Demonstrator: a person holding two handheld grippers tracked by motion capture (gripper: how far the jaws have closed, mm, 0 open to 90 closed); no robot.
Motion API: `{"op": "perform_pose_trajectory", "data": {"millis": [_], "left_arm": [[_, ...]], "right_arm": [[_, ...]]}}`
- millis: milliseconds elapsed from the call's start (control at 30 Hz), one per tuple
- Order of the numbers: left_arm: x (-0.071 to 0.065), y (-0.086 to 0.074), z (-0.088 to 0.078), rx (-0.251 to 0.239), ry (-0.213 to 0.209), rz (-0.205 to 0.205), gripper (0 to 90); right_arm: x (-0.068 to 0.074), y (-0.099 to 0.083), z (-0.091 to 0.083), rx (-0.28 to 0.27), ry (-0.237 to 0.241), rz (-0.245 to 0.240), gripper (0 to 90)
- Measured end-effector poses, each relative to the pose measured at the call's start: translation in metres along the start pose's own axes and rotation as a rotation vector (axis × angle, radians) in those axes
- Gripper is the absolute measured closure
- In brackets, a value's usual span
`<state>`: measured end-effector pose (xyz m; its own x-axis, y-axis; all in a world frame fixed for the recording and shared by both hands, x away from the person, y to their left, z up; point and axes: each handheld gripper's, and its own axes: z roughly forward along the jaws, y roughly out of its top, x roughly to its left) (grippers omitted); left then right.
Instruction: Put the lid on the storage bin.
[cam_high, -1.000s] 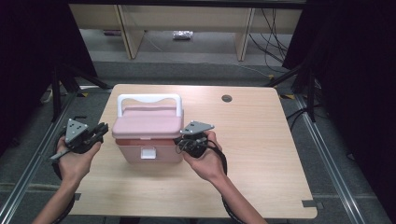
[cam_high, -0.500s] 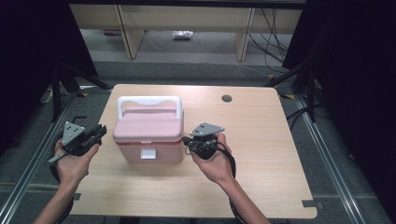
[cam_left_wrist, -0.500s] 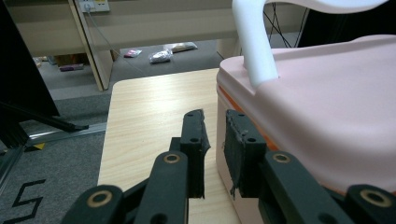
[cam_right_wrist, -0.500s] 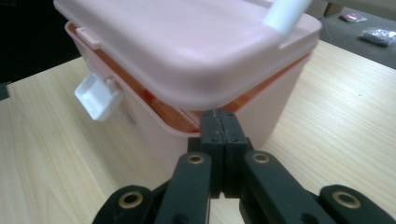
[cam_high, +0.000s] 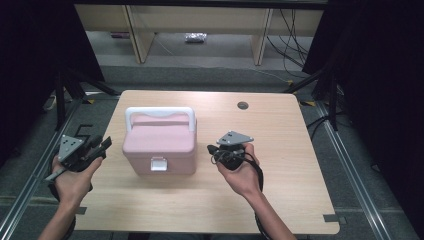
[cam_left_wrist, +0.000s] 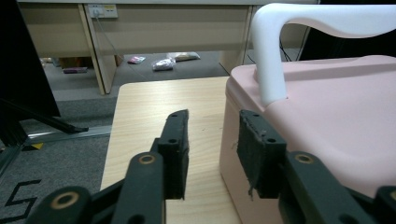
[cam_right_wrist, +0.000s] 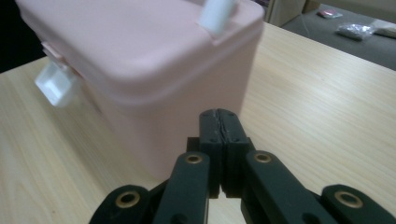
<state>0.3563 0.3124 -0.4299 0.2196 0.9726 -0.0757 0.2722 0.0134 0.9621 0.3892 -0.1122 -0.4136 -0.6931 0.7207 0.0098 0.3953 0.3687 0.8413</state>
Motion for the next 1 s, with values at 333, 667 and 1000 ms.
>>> {"op": "perform_pose_trajectory", "data": {"millis": [333,667,1000], "left_arm": [[0.011,-0.031,-0.003,0.014,0.039,-0.028,45.9],[0.016,-0.064,-0.005,0.033,0.071,0.030,40.4],[0.013,-0.078,-0.004,0.035,0.075,0.018,38.9]], "right_arm": [[-0.034,-0.034,-0.017,0.022,-0.090,0.036,85.3],[-0.063,-0.087,-0.035,0.070,-0.190,0.120,78.4],[-0.076,-0.129,-0.042,0.086,-0.242,0.174,72.4]]}}
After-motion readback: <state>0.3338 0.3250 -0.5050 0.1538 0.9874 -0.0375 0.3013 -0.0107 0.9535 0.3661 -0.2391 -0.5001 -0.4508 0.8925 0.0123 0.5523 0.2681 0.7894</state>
